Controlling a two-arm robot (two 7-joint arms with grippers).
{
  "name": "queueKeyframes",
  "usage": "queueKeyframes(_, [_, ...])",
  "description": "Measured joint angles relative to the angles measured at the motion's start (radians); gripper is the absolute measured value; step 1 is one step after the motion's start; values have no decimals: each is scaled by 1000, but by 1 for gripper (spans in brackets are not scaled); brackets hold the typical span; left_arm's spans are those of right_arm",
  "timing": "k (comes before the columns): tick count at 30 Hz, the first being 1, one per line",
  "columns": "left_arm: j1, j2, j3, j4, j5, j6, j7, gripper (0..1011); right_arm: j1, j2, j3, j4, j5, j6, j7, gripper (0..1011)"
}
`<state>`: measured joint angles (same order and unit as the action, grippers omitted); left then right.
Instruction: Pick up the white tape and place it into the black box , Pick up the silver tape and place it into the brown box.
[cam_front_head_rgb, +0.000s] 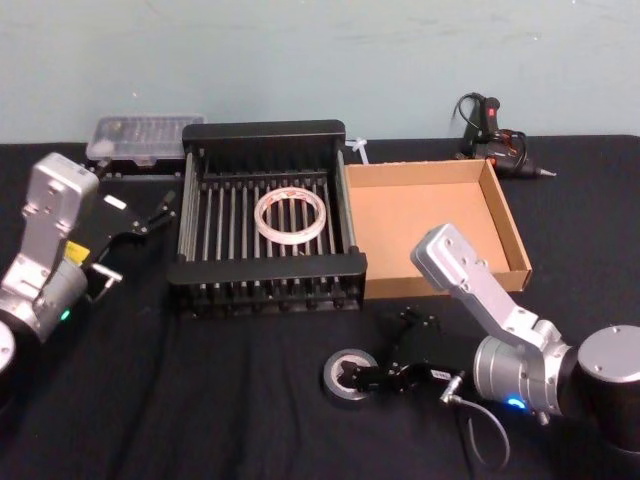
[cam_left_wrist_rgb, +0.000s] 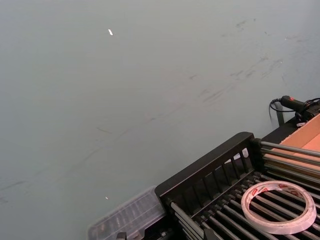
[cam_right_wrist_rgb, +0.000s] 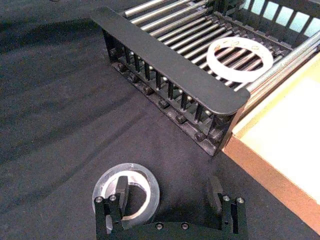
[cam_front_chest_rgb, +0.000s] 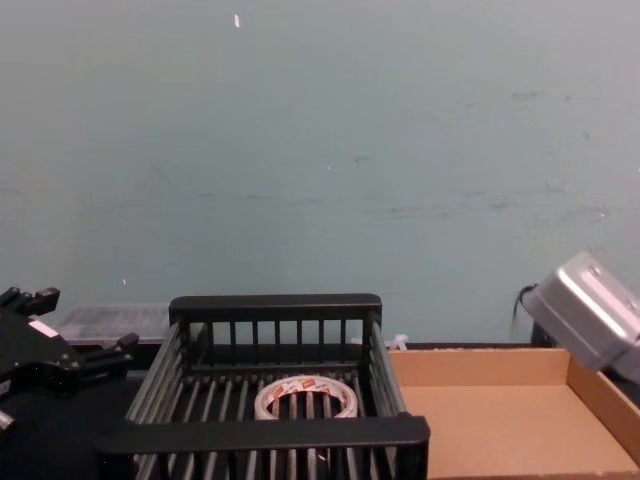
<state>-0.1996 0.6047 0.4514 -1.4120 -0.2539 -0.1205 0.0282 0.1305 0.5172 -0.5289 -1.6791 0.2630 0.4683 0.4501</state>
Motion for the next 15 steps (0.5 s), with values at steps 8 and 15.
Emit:
queueKeyframes(8, [0,0,0,0,0,0,0,1001,5,-7,-2,15,-5,-1,5,1002])
queueKeyframes(15, [0,0,0,0,0,0,0,1001,7,-12,-1,20,-9,-1,5,1002])
